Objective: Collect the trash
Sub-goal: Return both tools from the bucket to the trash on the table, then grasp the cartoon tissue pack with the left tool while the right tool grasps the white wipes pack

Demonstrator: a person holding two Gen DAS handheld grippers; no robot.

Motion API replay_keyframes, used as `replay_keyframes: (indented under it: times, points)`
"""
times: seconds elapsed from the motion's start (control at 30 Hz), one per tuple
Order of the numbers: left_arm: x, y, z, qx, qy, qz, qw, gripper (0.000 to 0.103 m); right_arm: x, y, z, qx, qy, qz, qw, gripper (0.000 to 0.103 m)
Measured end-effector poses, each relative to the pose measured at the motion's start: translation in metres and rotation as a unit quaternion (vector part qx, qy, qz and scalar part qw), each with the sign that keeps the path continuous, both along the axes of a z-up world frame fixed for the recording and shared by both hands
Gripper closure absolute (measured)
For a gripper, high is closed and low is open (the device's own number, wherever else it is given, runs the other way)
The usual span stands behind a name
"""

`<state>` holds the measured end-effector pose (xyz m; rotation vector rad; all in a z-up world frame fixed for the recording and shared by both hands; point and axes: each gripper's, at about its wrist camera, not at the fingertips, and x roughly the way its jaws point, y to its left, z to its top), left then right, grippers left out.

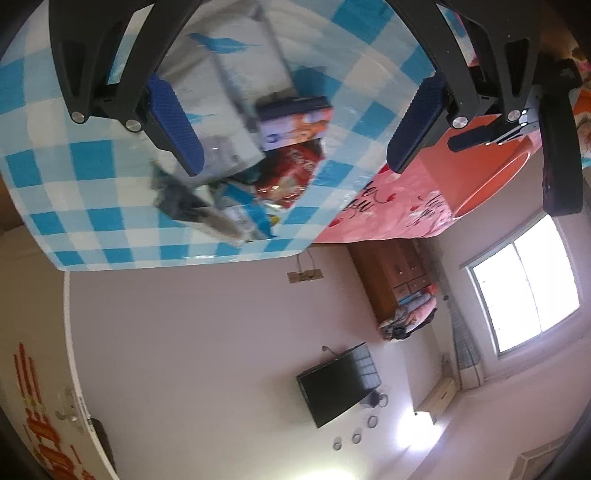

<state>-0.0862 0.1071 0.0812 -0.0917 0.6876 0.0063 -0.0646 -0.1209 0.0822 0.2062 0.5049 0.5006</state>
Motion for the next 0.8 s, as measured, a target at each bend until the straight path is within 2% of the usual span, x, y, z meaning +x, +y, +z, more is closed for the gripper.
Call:
replay_keyframes:
  times: [0.3, 0.5, 0.7, 0.8]
  points:
    - [0.014, -0.038, -0.013, 0.011, 0.026, -0.037, 0.9989, 0.015, 0.011, -0.045, -0.002, 0.009, 0.010, -0.027, 1.000, 0.005]
    - [0.027, -0.060, -0.023, 0.029, 0.046, -0.077, 0.9956, 0.015, 0.031, -0.070, -0.016, 0.021, 0.054, -0.031, 0.998, 0.005]
    - [0.052, -0.078, -0.028, 0.068, 0.058, -0.145, 0.9854, 0.015, 0.054, -0.085, -0.036, 0.033, 0.112, -0.012, 0.993, 0.005]
    - [0.067, -0.078, -0.029, 0.068, 0.065, -0.175, 0.9800, 0.015, 0.061, -0.084, -0.045, 0.039, 0.132, 0.008, 0.990, 0.005]
